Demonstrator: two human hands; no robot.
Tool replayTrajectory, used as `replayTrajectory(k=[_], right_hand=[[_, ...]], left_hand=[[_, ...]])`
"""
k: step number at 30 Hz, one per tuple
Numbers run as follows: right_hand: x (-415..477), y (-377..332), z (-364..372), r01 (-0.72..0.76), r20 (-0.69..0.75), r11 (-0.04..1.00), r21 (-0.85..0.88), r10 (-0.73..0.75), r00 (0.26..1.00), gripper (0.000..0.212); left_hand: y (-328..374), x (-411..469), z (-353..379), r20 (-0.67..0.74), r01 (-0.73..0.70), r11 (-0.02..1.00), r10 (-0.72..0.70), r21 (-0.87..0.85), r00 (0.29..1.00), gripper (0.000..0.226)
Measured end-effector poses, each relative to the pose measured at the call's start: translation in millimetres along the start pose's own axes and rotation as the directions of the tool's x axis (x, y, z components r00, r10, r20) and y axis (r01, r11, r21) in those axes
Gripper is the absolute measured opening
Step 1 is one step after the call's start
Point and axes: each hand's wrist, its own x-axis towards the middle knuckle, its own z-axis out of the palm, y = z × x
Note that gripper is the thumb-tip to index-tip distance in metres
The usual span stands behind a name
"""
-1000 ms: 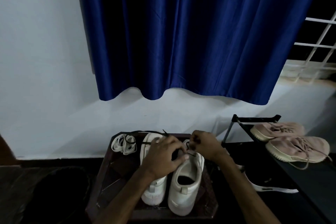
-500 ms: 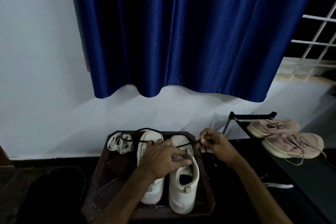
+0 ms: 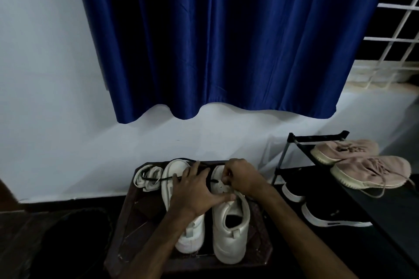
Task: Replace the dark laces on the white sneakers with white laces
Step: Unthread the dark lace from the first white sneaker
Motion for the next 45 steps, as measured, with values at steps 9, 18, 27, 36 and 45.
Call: replayTrajectory(k=[9, 18, 27, 36, 45], right_hand=[[-24, 43, -27, -0.016, 0.016, 0.982, 0.189, 0.014, 1.0, 0.018], [-11, 12, -7, 0.067, -0.015, 0.997, 0.03, -0.067, 0.998, 0.009], [-22, 24, -11, -0.197, 0.011, 0.834, 0.516, 0.223, 0.975, 0.02], [-21, 26, -4, -0.135, -0.099, 0.817, 0.56, 0.228, 0.969, 0.004], [-14, 6, -4, 0.034, -0.09, 0.99, 0.138, -0.022, 0.996, 0.007]], left_hand=[[0, 0, -2, 0.055, 0.007, 1.0, -0.008, 0.008, 0.998, 0.121], [-1, 4, -1, 0.107, -0.081, 0.997, 0.081, 0.0, 0.991, 0.085], [-1, 3, -4, 0.107, -0.082, 0.997, 0.082, -0.003, 0.991, 0.084], [-3, 2, -2, 0.08, -0.062, 0.997, 0.066, -0.053, 0.995, 0.086], [-4, 4, 1, 0.072, -0.072, 0.997, 0.075, -0.036, 0.995, 0.09]])
